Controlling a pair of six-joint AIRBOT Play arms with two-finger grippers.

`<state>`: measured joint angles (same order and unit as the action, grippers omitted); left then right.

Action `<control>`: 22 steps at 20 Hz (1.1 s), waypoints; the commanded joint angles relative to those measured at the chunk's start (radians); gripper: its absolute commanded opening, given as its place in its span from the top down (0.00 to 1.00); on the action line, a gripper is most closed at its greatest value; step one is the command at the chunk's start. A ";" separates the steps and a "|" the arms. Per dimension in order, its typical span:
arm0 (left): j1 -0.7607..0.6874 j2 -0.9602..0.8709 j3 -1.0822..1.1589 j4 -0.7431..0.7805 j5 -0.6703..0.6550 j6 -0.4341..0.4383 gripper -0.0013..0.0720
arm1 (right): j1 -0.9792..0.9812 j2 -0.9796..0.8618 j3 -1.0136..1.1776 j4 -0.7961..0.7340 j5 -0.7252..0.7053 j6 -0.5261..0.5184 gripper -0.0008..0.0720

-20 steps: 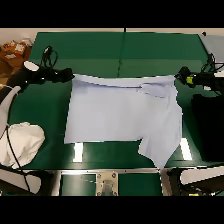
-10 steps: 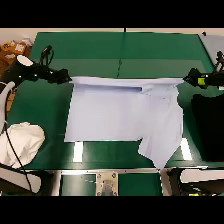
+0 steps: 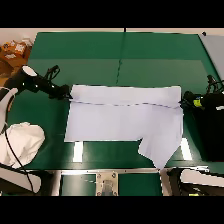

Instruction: Fold the shirts.

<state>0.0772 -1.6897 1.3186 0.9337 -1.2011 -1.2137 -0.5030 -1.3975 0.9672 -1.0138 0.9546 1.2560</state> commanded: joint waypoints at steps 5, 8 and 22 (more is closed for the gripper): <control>0.005 0.001 -0.003 -0.013 -0.162 -0.064 0.28 | -0.018 0.006 0.014 -0.020 0.068 0.002 0.54; 0.019 0.002 0.045 0.023 -0.340 -0.128 0.28 | -0.069 0.011 0.098 -0.092 0.214 0.111 0.56; 0.030 0.949 -0.848 0.074 0.055 -0.352 0.81 | -0.134 0.399 -0.169 -0.095 0.328 0.281 0.96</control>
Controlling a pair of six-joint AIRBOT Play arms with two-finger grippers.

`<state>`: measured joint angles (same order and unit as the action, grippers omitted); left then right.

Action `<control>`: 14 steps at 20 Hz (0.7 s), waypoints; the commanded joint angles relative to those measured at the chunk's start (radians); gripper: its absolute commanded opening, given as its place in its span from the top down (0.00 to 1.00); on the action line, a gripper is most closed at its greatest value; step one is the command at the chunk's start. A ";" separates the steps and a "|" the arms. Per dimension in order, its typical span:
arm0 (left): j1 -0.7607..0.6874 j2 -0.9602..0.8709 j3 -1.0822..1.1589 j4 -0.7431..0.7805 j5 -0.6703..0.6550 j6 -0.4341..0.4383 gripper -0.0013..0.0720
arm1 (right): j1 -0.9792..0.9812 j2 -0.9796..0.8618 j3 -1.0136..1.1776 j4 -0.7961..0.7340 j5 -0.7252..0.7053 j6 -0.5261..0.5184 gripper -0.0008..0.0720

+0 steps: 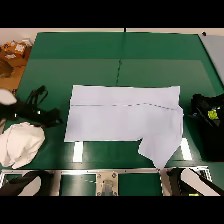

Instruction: Fold the shirts.

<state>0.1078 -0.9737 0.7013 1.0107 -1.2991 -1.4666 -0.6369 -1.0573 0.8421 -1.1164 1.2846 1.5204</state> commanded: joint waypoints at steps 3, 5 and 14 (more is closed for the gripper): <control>-0.001 0.332 -0.416 -0.043 0.158 -0.183 0.04 | 0.000 0.059 -0.051 0.009 -0.011 0.017 0.96; -0.001 0.331 -0.493 -0.113 0.214 -0.182 0.04 | 0.000 0.059 -0.052 0.017 -0.026 0.017 0.96; -0.001 0.322 -0.613 -0.413 0.604 -0.052 0.18 | 0.000 0.059 -0.068 0.108 -0.096 0.016 0.96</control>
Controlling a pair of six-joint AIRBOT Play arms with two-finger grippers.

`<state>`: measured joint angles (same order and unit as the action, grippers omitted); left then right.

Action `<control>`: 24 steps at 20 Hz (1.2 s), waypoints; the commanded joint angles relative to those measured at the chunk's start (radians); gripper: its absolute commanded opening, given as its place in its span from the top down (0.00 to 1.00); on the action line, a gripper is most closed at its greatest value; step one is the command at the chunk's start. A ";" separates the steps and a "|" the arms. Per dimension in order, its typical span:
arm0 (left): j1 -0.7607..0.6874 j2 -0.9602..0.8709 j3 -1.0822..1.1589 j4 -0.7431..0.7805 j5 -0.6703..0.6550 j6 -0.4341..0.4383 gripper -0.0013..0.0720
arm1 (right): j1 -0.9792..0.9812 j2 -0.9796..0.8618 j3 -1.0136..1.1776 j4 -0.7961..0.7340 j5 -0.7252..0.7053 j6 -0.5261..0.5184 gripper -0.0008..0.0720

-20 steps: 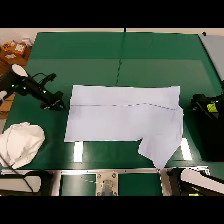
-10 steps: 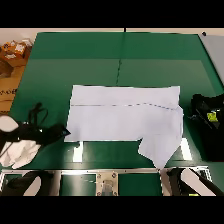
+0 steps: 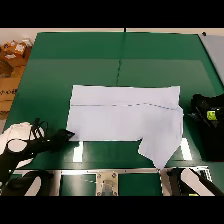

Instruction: Fold the shirts.

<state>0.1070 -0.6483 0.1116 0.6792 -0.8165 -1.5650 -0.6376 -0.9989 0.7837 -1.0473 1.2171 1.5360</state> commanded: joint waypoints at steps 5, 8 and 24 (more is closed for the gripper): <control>0.000 -0.117 -0.023 -0.280 0.112 0.263 0.18 | 0.001 0.000 -0.032 0.087 -0.038 0.001 0.72; -0.106 -0.212 -0.023 -0.418 0.114 0.393 0.51 | 0.001 0.001 -0.037 0.092 -0.037 0.001 0.72; -0.198 -0.232 0.105 -0.280 0.206 0.442 0.95 | -0.020 0.068 -0.175 -0.302 0.363 0.211 0.27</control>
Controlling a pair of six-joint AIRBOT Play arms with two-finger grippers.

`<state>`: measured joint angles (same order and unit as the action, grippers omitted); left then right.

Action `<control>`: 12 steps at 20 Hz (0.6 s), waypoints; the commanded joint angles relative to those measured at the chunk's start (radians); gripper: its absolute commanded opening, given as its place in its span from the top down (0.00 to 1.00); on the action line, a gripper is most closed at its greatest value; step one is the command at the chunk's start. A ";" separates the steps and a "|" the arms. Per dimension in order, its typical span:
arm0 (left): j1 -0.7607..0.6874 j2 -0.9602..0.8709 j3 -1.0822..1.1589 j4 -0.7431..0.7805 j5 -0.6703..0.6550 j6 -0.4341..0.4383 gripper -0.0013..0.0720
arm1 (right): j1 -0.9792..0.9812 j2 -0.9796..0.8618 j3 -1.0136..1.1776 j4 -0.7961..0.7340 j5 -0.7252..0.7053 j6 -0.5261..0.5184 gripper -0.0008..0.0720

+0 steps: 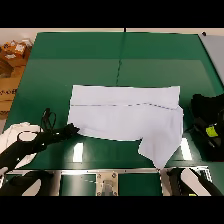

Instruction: Fold the shirts.

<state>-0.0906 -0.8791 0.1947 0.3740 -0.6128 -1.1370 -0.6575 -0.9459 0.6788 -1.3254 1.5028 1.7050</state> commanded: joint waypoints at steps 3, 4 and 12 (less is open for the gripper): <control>-0.001 -0.001 0.021 0.038 0.000 0.013 0.95 | 0.000 0.013 -0.193 -0.008 -0.026 0.046 0.27; -0.001 -0.001 0.021 0.038 0.000 0.013 0.95 | -0.001 0.013 -0.230 0.003 -0.071 0.046 0.27; -0.001 -0.001 0.021 0.037 -0.024 0.012 0.95 | 0.000 0.013 -0.351 0.186 -0.273 -0.088 0.32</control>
<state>-0.0914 -0.8791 0.2157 0.4099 -0.6258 -1.1248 -0.6594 -0.9329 0.3546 -1.1885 1.3186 1.6661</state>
